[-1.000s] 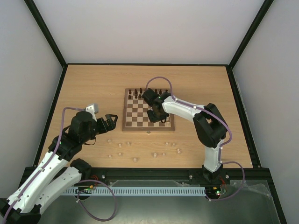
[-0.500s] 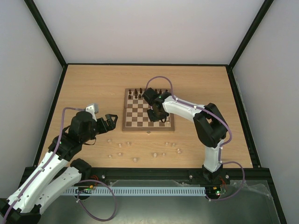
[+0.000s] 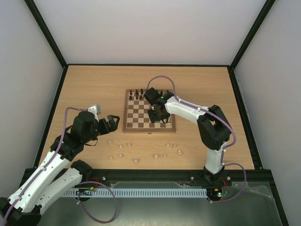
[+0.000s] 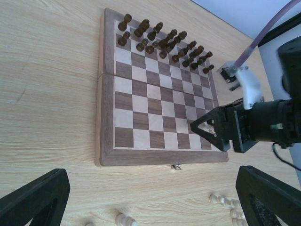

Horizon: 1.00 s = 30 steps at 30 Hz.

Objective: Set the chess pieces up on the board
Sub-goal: Place the chess piece on the chessboard, then pick up the chess piece at the center of the board.

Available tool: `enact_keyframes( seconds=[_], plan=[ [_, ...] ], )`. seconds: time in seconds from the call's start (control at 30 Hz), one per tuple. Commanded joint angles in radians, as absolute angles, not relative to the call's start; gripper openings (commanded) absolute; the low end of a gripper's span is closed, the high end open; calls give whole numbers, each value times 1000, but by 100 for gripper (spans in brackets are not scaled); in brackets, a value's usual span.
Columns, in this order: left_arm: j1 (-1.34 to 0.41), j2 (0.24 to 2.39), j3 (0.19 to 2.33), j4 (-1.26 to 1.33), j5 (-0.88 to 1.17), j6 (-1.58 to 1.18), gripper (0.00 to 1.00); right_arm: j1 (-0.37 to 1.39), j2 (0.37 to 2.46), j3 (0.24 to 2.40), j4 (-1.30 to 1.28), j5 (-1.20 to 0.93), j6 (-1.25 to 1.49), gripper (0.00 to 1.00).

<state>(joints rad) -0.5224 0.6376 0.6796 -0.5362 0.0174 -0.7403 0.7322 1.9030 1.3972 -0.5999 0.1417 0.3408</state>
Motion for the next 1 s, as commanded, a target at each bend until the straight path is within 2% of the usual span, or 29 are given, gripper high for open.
enact_keyframes(
  seconds=[0.0, 0.1, 0.17, 0.47, 0.77, 0.9, 0.97],
  plan=[
    [-521, 679, 682, -503, 93, -720, 99, 730, 1788, 1386, -622, 112, 343, 65],
    [-538, 717, 684, -497, 127, -713, 100, 731, 1715, 1360, -619, 97, 348, 79],
    [-556, 741, 692, -521, 105, -711, 100, 731, 1659, 1339, -622, 88, 350, 83],
    [-608, 817, 666, -546, 54, -761, 99, 735, 1434, 1259, -617, 38, 368, 83],
    [-828, 1020, 758, -706, -76, -860, 100, 745, 1343, 1188, -579, -25, 364, 82],
    [-860, 1053, 751, -743, -72, -886, 99, 751, 1317, 1180, -574, -45, 361, 82],
    [-867, 1060, 741, -751, -66, -897, 95, 756, 1309, 1180, -574, -53, 360, 82]
  ],
)
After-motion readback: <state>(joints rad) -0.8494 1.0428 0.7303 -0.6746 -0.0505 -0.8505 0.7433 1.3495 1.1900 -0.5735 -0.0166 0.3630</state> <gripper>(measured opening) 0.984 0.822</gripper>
